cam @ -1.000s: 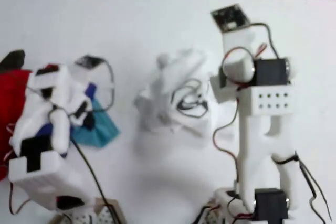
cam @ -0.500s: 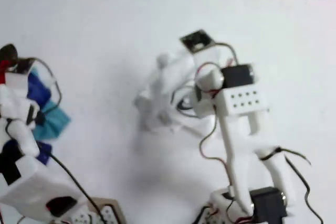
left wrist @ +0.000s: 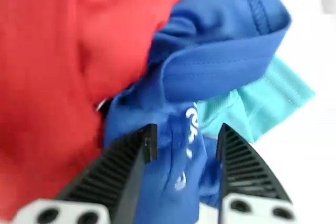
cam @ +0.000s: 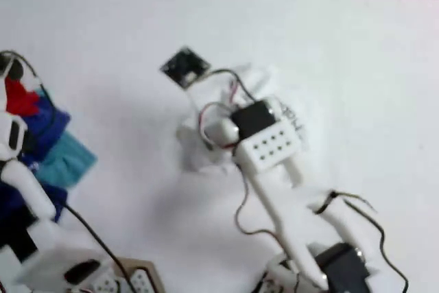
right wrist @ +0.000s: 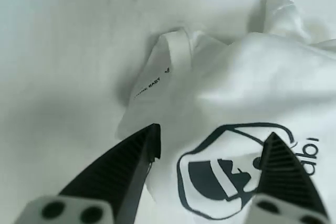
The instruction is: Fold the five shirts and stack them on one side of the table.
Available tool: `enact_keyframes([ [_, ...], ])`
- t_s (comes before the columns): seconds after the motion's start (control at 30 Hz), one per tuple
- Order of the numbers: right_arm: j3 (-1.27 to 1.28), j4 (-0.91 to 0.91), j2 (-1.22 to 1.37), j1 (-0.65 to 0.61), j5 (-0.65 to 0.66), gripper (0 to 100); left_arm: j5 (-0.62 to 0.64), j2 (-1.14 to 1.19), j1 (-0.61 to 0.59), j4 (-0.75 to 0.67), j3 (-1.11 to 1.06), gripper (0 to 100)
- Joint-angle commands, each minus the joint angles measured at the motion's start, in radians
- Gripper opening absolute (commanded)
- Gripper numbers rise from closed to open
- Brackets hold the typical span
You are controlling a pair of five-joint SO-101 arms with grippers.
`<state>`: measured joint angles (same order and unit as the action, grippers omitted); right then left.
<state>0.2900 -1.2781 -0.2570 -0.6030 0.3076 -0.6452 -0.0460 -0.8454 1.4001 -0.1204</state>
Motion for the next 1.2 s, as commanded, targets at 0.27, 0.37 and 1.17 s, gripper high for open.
enact_keyframes([
  [0.27,-0.516,-0.205,0.501,-0.120,-0.074,30.7,0.137,-0.611,0.149,-0.097,-0.407,20],
  [0.37,-0.624,-0.242,0.611,-0.151,-0.072,30.7,0.135,-0.710,0.149,-0.135,-0.550,20],
  [1.17,-1.386,-0.447,1.228,0.131,-0.077,2.5,0.133,-1.051,0.080,-0.169,-0.819,21],
])
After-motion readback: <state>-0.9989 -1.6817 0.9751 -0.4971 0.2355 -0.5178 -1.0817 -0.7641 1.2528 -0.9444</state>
